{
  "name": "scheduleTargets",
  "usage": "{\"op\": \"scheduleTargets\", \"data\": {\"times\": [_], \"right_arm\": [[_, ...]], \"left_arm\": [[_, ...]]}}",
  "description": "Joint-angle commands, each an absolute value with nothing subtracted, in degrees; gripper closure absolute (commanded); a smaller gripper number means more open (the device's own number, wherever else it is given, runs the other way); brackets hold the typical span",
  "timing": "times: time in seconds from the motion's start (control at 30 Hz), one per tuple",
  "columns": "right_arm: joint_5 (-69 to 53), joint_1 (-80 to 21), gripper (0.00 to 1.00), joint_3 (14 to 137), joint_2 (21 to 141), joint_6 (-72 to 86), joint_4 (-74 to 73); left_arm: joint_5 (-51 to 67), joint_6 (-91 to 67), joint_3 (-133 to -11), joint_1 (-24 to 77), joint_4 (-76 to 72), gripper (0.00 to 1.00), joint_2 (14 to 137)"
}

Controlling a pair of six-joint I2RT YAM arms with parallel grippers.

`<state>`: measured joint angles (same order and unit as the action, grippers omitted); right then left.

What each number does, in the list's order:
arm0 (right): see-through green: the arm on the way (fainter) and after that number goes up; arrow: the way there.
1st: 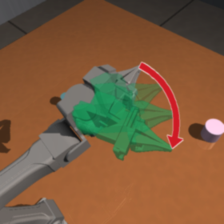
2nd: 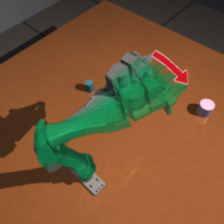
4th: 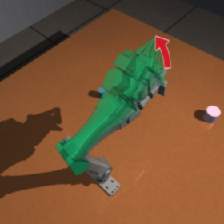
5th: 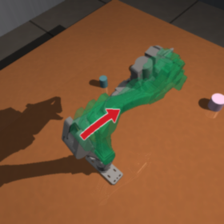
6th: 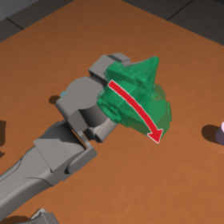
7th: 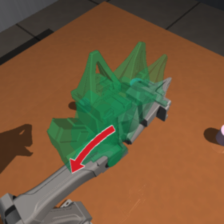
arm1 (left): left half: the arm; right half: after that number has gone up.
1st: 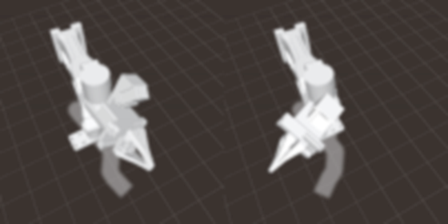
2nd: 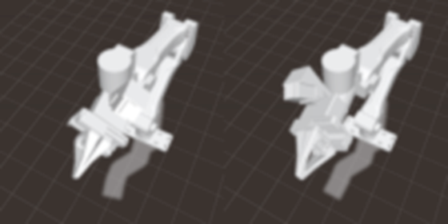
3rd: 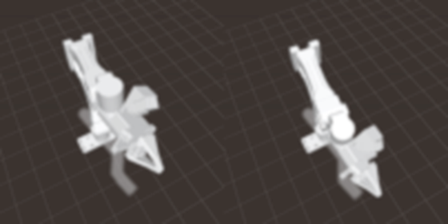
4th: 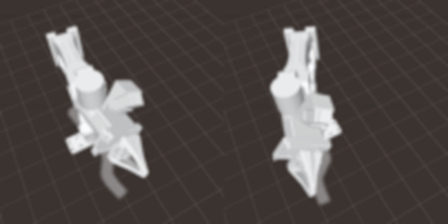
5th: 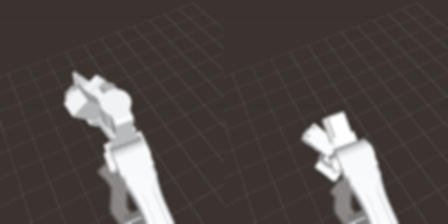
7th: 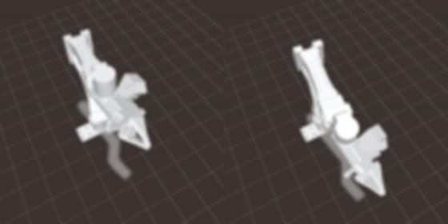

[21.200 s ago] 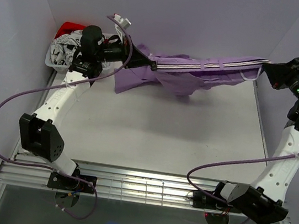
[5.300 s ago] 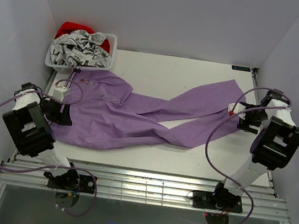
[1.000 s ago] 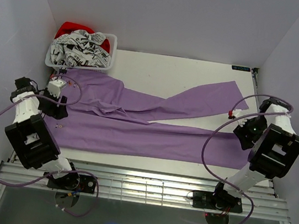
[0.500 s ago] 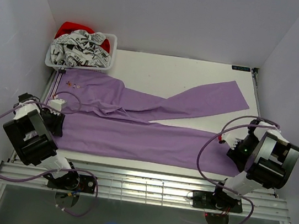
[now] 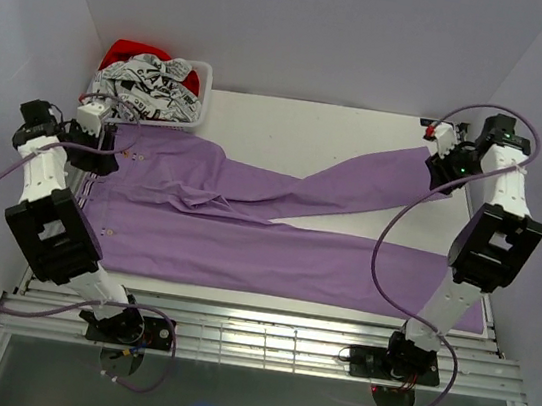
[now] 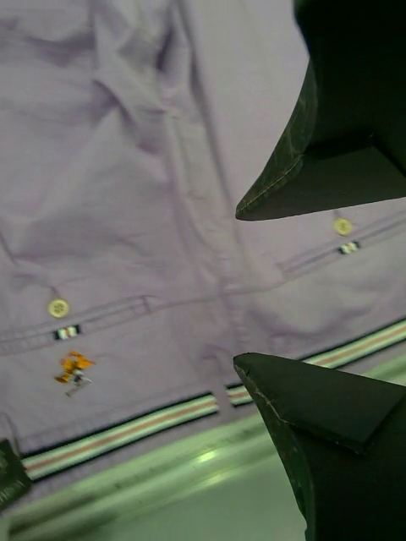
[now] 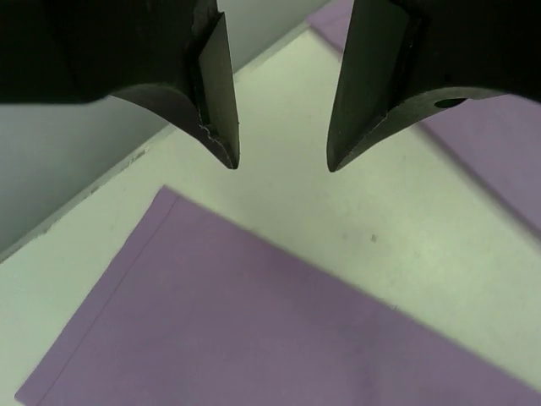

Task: Fold and stack the trousers
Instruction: Flatten the trousers out

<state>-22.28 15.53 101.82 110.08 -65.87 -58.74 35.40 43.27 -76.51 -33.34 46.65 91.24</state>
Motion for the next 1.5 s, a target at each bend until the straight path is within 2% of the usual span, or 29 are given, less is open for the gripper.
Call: {"op": "scheduleTargets", "data": {"times": [0.0, 0.2, 0.37, 0.53, 0.73, 0.87, 1.0, 1.13, 1.23, 1.4, 1.47], "right_arm": [[-21.81, 10.39, 0.49, 105.11, 118.53, -52.39, -49.94], [-14.86, 7.04, 0.49, 104.86, 125.5, -46.06, -36.49], [-5.66, 6.33, 0.55, 100.73, 127.62, -48.07, -35.95], [-0.88, 8.17, 0.61, 85.89, 122.35, -52.99, -34.54], [1.58, 11.33, 0.64, 71.04, 112.78, -58.17, -36.55], [-1.39, 13.44, 0.67, 68.65, 106.89, -61.33, -42.43], [-4.48, 14.32, 0.63, 72.76, 104.42, -63.28, -47.63], [-10.8, 14.33, 0.52, 83.73, 106.78, -61.53, -50.62], [-13.97, 13.89, 0.49, 94.19, 112.22, -60.2, -53.34], [-14.42, 11.79, 0.44, 102.47, 120.14, -61.08, -53.79], [-14.24, 11.08, 0.33, 103.27, 121.37, -63.54, -52.65]], "left_arm": [[34.73, 32.02, -77.6, -29.81, 38.42, 0.26, 97.01], [28.75, 25.67, -81.29, -28.04, 31.65, 0.27, 104.84], [21.12, 25.31, -82.18, -27.77, 30.59, 0.29, 111.61], [15.3, 26.8, -76.84, -27.77, 31.11, 0.31, 112.15], [13.01, 27.68, -67.6, -28.12, 31.38, 0.33, 105.74], [12.57, 28.12, -62.85, -28.39, 32.43, 0.32, 101.79], [14.5, 28.92, -63.01, -29.09, 34.98, 0.3, 97.92], [20.9, 29.62, -70.2, -29.18, 37.86, 0.25, 96.15], [27.75, 32.6, -78.27, -29.18, 41.99, 0.23, 99.13], [34.26, 36.99, -88.75, -29.18, 43.77, 0.24, 106.33], [36.2, 38.49, -93.22, -29.09, 43.33, 0.25, 108.01]]}}
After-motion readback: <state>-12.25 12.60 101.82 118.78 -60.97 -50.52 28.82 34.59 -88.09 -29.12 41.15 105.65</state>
